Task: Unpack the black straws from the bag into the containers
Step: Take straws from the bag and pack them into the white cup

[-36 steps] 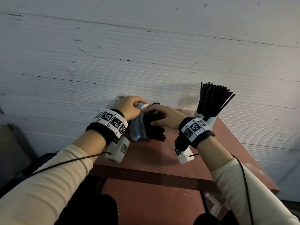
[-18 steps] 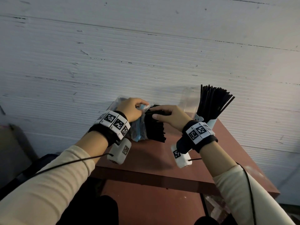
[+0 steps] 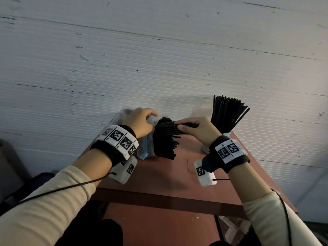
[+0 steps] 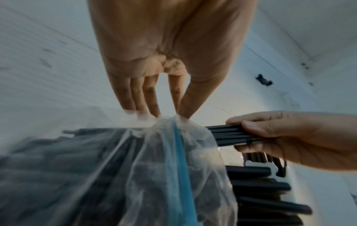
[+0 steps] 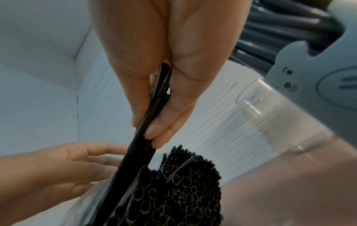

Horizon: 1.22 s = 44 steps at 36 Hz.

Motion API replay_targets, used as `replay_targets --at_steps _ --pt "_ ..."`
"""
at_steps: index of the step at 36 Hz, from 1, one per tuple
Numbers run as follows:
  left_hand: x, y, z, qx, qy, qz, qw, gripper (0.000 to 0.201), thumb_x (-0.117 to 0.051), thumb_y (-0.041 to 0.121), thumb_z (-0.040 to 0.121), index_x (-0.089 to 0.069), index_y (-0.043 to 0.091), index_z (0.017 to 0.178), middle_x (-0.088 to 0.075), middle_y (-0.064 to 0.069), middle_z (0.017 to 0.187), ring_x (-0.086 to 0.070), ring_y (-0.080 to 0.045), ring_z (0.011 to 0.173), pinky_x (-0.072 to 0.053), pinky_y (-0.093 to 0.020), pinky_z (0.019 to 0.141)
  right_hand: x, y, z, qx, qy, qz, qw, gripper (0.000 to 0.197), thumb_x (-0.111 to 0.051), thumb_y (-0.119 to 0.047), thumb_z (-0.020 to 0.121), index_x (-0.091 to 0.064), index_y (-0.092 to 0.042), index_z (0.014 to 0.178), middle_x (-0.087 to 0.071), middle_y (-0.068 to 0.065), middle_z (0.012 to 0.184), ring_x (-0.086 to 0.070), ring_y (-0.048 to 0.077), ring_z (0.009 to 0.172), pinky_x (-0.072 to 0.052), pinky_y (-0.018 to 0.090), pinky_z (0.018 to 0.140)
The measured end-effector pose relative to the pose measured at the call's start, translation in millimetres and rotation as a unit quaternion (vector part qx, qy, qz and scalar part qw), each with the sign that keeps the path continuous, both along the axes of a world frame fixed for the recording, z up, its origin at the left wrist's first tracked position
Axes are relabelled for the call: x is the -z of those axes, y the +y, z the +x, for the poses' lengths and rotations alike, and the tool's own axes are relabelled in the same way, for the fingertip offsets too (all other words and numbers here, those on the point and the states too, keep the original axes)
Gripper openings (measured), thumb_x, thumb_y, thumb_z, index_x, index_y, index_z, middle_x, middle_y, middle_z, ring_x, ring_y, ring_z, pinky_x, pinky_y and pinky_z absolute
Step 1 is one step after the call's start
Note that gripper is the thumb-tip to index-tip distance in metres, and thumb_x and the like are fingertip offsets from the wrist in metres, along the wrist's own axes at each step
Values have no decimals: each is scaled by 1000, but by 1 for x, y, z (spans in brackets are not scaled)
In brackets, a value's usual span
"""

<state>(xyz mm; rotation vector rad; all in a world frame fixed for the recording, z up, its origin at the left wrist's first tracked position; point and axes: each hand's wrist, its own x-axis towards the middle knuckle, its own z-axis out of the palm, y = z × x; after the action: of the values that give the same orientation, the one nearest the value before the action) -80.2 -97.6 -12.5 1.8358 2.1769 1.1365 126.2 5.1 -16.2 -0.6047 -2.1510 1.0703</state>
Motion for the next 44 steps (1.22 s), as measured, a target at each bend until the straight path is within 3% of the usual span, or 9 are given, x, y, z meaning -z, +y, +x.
replay_targets --at_steps 4,8,13,16,20,25,33,39,44 --pt "-11 2 30 74 38 48 995 42 -70 33 85 -60 22 125 -59 3 123 -56 -12 113 -38 -20 91 -5 0 14 11 -12 15 1000 18 -68 -11 87 -73 -20 101 -74 1 100 -69 14 97 -51 33 97" --pt "-14 16 52 100 118 -83 985 65 -80 51 68 -54 29 123 -59 10 111 -58 -12 103 -46 -30 88 -14 -8 25 12 -14 27 999 21 -68 -9 87 -73 -12 107 -74 4 102 -69 14 97 -52 30 95" --pt "-10 30 67 32 237 -115 964 41 -66 39 78 -50 25 114 -65 3 102 -62 -22 97 -41 -31 76 -23 -18 39 20 -36 66 997 20 -68 -11 88 -73 -15 107 -73 -7 97 -68 -2 87 -51 16 82" --pt "-6 33 69 42 208 -82 974 29 -58 37 85 -54 28 112 -67 4 98 -62 -20 93 -37 -28 74 -28 -21 49 17 -33 70 997 23 -66 -8 89 -71 -9 111 -72 -6 94 -64 -8 76 -46 9 71" --pt "-10 32 74 83 137 -29 987 24 -56 48 86 -60 25 90 -64 6 82 -63 -19 82 -46 -31 75 -37 -25 57 21 -32 102 994 31 -66 -17 90 -67 -18 120 -70 -6 111 -63 1 103 -48 20 94" --pt "-27 34 85 133 34 32 990 25 -60 42 91 -51 32 70 -56 11 67 -55 -10 67 -37 -21 60 -65 -35 70 29 10 148 989 48 -64 -26 91 -50 -34 137 -61 -8 120 -63 1 101 -48 19 94" --pt "-48 38 126 218 -175 61 958 33 -60 40 93 -60 9 81 -58 11 53 -53 -2 52 -43 -13 55 -98 -48 71 76 178 218 957 56 -65 -8 87 -42 -23 136 -49 -4 136 -56 3 115 -51 26 92" --pt "-15 53 148 224 -307 23 925 20 -68 30 88 -63 12 79 -65 -5 69 -62 -16 66 -53 -39 78 -86 -39 69 96 69 248 962 40 -56 -11 90 -52 -17 130 -60 -8 124 -58 4 110 -50 29 97" --pt "21 62 152 196 -345 -64 916 37 -72 29 86 -68 -2 105 -71 -15 93 -65 -13 76 -50 -24 78 -62 -26 73 99 -106 306 941 26 -59 -17 91 -64 -14 117 -62 -4 117 -54 6 106 -36 11 92"
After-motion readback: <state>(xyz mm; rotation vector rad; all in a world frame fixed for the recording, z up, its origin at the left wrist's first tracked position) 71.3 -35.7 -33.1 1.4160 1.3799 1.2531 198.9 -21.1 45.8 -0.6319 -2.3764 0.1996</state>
